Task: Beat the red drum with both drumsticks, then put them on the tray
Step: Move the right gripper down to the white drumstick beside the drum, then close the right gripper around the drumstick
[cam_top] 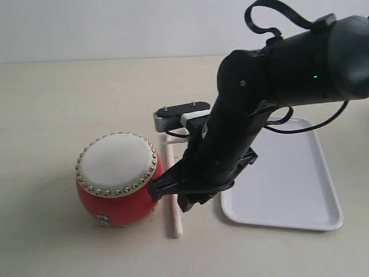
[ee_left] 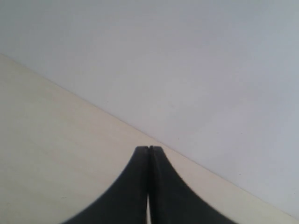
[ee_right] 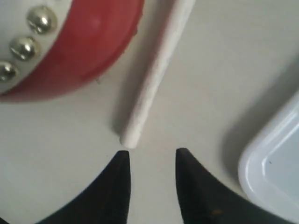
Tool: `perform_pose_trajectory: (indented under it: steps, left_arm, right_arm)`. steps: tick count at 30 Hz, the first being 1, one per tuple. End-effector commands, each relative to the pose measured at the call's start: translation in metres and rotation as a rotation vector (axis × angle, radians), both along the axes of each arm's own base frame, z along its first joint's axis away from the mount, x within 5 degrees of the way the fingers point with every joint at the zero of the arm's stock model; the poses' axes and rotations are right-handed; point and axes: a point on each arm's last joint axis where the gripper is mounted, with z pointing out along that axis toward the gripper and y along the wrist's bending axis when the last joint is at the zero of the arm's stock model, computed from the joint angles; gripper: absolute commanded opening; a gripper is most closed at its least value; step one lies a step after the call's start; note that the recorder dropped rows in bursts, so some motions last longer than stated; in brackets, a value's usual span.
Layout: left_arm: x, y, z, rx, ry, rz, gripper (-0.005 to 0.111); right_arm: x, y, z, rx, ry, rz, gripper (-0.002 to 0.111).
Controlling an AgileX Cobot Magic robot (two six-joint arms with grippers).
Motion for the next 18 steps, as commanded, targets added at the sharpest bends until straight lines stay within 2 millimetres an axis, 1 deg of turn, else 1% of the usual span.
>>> perform_pose_trajectory:
  steps: [1,6,10,15,18]
  left_arm:
    - [0.0,0.0,-0.001,-0.009,-0.002,0.001,0.0]
    - [0.0,0.0,-0.001,-0.009,-0.002,0.001,0.0]
    - [0.0,0.0,-0.001,-0.009,-0.001,-0.001,0.0]
    - [0.0,0.0,-0.001,-0.009,0.003,-0.001,0.0]
    - [0.0,0.0,-0.001,-0.009,0.003,-0.001,0.0]
  right_arm:
    - [-0.001,0.018,-0.005,0.019,-0.042,-0.021,0.036]
    - [-0.008,0.03,-0.014,0.002,-0.065,-0.029,0.036]
    - [-0.01,0.035,-0.021,-0.016,-0.089,-0.055,0.036]
    - [-0.008,0.034,-0.029,-0.047,-0.093,-0.072,0.036]
    - [-0.007,0.034,-0.031,-0.05,-0.099,-0.082,0.036]
